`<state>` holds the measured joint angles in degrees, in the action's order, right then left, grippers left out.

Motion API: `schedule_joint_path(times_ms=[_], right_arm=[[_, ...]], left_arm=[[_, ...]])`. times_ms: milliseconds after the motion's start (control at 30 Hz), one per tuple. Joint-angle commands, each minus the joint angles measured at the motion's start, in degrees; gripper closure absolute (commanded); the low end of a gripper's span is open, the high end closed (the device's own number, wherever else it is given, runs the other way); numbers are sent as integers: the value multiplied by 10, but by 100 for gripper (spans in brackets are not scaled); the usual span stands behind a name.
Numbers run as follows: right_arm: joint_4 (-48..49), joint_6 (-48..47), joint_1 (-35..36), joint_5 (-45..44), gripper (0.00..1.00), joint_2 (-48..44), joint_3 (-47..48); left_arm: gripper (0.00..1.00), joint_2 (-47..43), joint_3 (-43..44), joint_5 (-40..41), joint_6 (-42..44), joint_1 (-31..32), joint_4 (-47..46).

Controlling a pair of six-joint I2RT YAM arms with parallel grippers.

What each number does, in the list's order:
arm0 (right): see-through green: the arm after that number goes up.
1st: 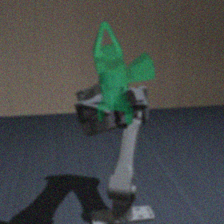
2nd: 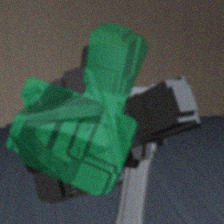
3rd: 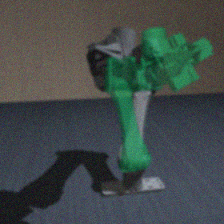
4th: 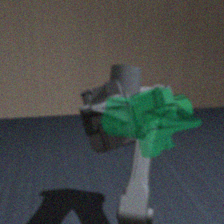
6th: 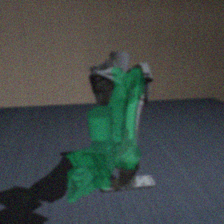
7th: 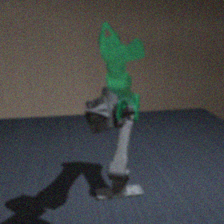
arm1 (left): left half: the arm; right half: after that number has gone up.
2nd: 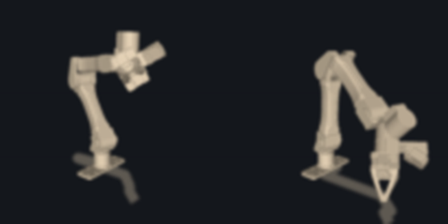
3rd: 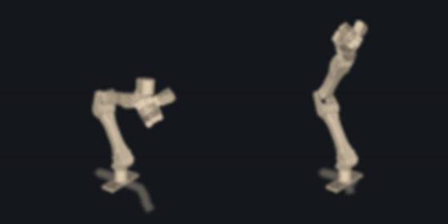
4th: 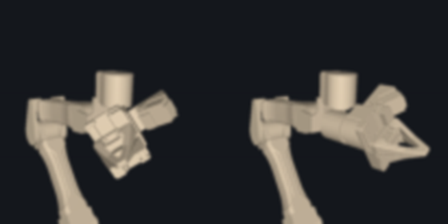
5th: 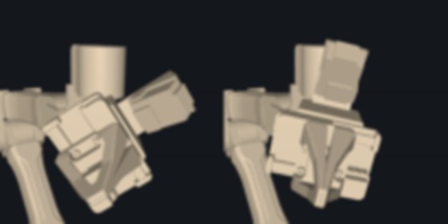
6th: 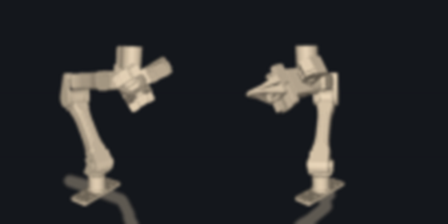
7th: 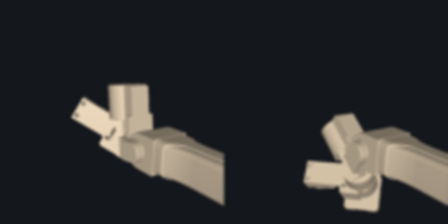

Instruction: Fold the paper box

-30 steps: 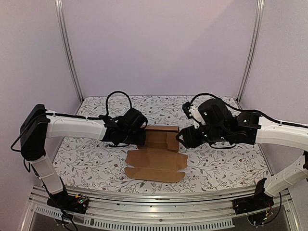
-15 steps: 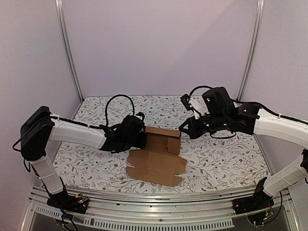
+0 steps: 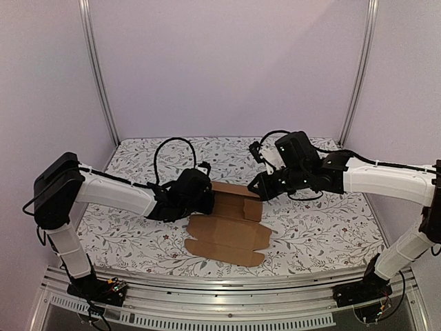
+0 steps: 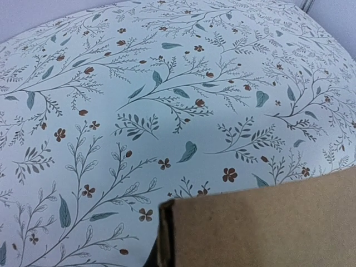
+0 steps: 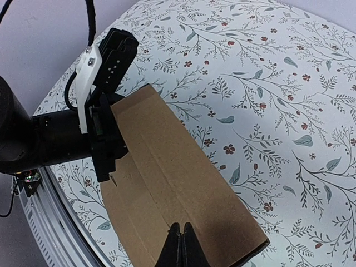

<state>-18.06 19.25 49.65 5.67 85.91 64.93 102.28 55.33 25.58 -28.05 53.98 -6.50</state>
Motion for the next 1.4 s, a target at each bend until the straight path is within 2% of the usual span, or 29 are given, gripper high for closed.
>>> schedule_joint_path(times_ms=[0,500,767,900,967,1167,1367], right_arm=[[24,10,-13,-21,100,11,-20],[67,49,-12,-37,100,-7,-129],[71,51,-13,-32,100,-1,-133],[68,49,-12,-25,100,4,-121],[62,45,-11,-20,100,3,-109],[38,26,-12,13,100,3,-46],[46,8,-11,64,100,11,-4]], left_arm=[[100,11,-5,14,5,10,-9],[100,35,-5,31,-12,17,13],[86,42,-11,27,-14,22,10],[85,40,-30,21,-9,23,-7],[87,36,-46,13,-1,24,-27],[100,31,-97,-36,45,23,-110],[100,37,-124,-90,101,24,-192]])
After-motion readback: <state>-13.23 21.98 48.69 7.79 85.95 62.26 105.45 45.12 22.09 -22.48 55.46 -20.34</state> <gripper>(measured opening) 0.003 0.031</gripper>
